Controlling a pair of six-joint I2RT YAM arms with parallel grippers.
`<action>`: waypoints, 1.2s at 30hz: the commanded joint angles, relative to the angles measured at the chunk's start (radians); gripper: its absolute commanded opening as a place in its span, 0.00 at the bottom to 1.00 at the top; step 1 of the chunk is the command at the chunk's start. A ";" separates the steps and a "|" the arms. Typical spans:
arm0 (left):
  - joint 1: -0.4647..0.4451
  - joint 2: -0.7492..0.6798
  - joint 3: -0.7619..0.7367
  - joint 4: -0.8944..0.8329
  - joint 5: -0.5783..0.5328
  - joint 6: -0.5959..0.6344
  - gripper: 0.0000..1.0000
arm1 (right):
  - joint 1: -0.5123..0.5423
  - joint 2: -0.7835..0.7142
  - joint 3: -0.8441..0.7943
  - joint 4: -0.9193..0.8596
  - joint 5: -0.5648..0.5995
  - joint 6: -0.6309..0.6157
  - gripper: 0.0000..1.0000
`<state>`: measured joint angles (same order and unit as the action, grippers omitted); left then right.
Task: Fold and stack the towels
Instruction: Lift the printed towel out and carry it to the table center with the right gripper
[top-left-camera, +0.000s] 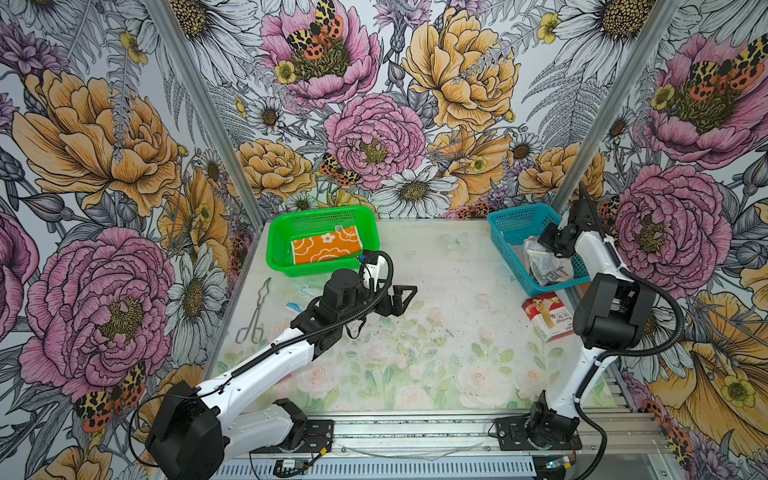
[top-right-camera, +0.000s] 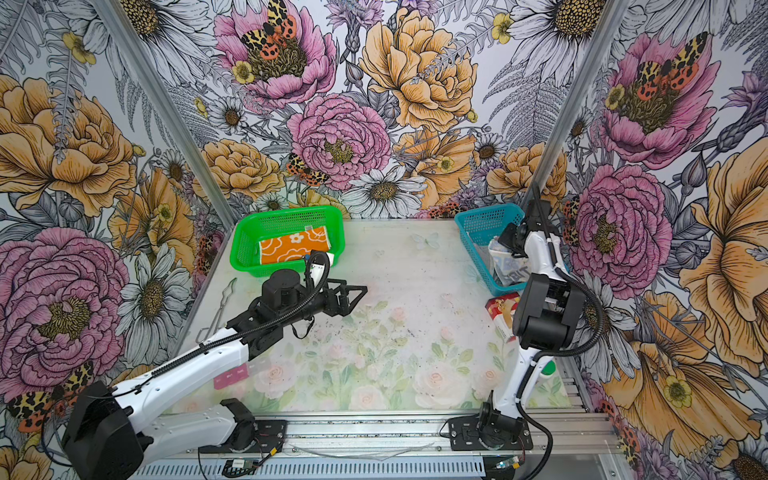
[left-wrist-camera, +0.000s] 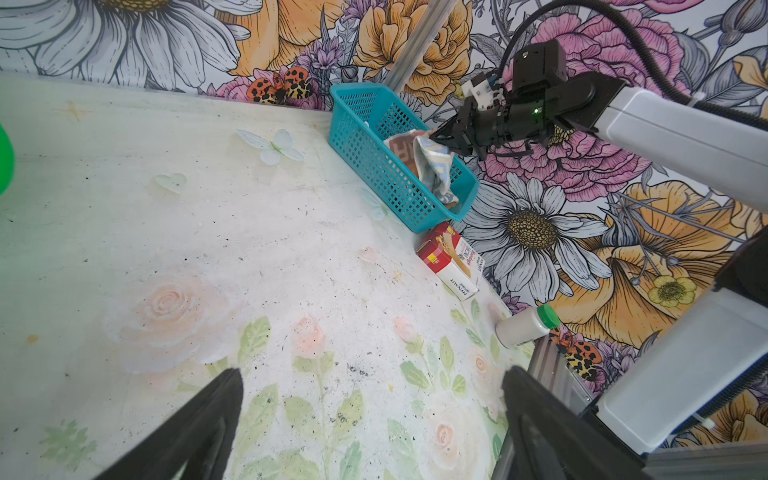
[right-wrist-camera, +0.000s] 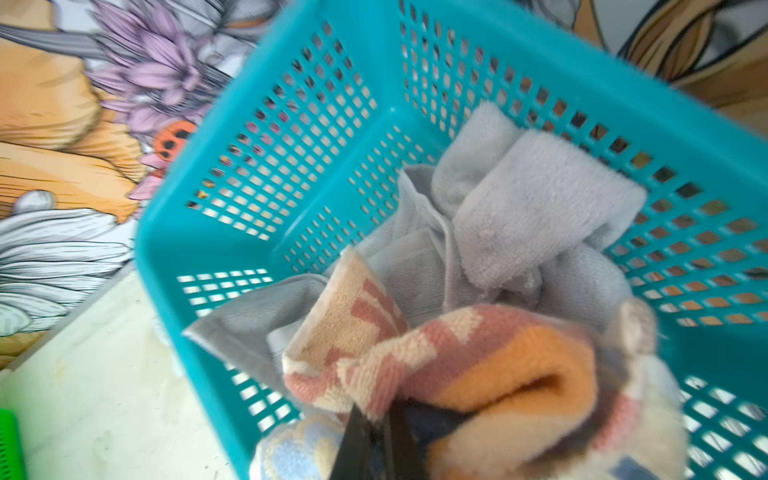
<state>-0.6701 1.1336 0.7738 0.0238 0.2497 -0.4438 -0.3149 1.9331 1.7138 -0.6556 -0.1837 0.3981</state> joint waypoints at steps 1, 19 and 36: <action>-0.027 -0.031 0.014 -0.015 -0.045 -0.003 0.99 | 0.022 -0.127 0.008 -0.007 -0.050 -0.013 0.00; 0.004 -0.142 -0.013 -0.145 -0.139 0.054 0.99 | 0.494 -0.469 -0.020 -0.037 -0.248 0.086 0.00; -0.036 -0.066 -0.109 -0.177 -0.151 0.030 0.94 | 0.673 -0.475 -0.573 0.203 -0.144 0.176 0.00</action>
<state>-0.6823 1.0321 0.6731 -0.1967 0.1253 -0.3969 0.3668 1.4059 1.0622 -0.5358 -0.3645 0.6048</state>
